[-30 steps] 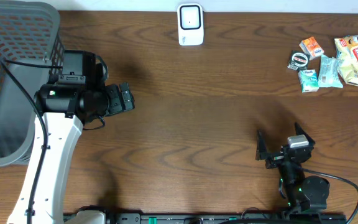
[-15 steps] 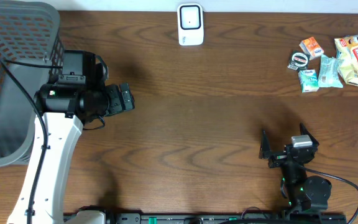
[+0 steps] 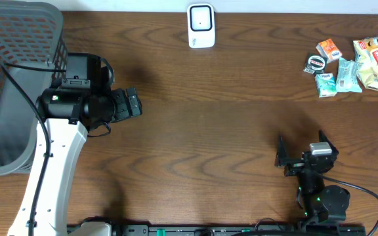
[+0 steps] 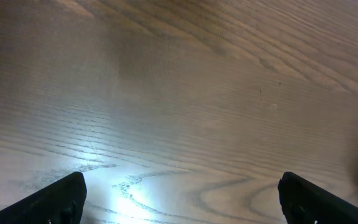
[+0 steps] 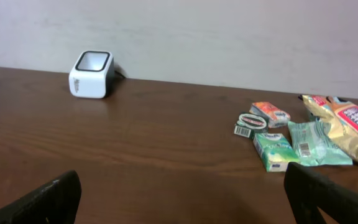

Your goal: Scan the item barcode

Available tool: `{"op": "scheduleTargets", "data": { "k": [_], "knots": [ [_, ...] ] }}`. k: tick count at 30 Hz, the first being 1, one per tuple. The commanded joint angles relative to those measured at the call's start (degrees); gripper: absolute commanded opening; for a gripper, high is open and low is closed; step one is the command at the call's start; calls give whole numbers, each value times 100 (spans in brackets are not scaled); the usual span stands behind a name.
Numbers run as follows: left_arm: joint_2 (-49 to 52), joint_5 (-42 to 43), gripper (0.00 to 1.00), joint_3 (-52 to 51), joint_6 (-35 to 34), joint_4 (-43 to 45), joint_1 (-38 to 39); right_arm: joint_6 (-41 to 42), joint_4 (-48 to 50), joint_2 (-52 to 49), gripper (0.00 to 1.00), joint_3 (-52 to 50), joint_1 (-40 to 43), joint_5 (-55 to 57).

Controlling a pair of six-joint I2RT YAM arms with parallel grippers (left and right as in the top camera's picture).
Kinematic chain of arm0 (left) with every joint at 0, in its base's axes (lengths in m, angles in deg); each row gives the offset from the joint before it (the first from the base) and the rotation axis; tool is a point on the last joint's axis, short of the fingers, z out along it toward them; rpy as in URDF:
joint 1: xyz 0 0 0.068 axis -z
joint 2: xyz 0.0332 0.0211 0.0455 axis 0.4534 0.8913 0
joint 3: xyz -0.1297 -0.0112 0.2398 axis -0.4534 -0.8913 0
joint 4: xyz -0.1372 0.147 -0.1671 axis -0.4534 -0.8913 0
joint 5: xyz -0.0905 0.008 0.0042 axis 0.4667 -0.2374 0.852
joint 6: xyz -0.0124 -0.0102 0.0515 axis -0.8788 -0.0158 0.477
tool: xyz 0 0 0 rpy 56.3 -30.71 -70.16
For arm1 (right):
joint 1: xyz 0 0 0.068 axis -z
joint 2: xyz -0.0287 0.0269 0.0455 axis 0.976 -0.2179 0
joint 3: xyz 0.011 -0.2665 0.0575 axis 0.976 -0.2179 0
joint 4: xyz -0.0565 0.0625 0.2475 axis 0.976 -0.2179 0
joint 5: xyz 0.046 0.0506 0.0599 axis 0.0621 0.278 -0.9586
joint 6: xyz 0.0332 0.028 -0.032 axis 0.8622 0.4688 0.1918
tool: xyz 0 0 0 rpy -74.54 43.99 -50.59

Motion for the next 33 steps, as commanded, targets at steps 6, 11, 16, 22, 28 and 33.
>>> {"op": "scheduleTargets", "data": {
  "k": [6, 11, 16, 22, 28, 33],
  "knots": [
    [0, -35, 98, 20, 55, -13, -31, 201, -48, 39, 99, -7, 39, 122],
    [0, -35, 98, 20, 55, -13, -31, 201, -22, 39, 99, -9, 39, -22],
    [0, -35, 98, 20, 55, -13, -31, 201, -20, 39, 99, -9, 35, -26],
    [0, -35, 98, 20, 55, -13, -31, 201, -17, 39, 99, -9, 35, -26],
    [0, -35, 98, 20, 55, -13, -31, 201, -17, 37, 99, -9, 35, -26],
    [0, -35, 98, 20, 55, -13, -31, 201, -17, 37, 99, -9, 35, -24]
  ]
}}
